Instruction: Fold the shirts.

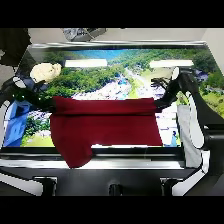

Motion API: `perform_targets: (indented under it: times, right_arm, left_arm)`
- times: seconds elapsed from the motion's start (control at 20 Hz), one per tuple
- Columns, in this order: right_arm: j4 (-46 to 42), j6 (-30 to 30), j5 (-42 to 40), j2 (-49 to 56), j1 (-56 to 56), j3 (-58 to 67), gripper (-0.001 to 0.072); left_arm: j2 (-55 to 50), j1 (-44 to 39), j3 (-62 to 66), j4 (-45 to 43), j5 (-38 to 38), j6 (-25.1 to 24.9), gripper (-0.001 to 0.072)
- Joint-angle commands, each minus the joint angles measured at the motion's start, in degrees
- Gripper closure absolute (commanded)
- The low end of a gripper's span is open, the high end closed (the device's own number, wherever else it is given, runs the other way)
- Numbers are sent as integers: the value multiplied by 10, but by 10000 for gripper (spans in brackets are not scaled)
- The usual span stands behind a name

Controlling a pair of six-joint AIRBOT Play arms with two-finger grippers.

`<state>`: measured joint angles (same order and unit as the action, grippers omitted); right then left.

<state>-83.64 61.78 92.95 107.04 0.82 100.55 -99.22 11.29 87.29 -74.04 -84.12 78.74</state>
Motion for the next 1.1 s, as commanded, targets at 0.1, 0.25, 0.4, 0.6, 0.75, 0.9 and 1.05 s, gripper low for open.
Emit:
perform_targets:
  times: [0.1, 0.25, 0.4, 0.6, 0.75, 0.9, 1.05]
  right_arm:
    - [34, 38, -2, 0, 0, -44, 582]
    - [30, 20, 20, -21, 1, -41, 267]
    - [-38, 0, 75, -69, 14, -42, 245]
    - [-1, -1, 100, -113, 78, -80, 230]
    - [-5, -11, 89, -144, 94, -128, 230]
    - [0, -14, 84, -154, 92, -146, 230]
    - [0, -16, 86, -155, 92, -163, 230]
  left_arm:
    - [-10, -3, -10, -2, -15, 26, 630]
    - [2, 4, -7, 1, -42, 34, 267]
    - [42, 23, -30, 5, -80, 33, 267]
    - [195, 55, -294, 10, -2, 20, 268]
    - [315, 82, -492, 59, 67, -21, 268]
    - [376, 79, -579, 81, 105, -25, 268]
    - [371, 62, -609, 85, 122, -25, 268]
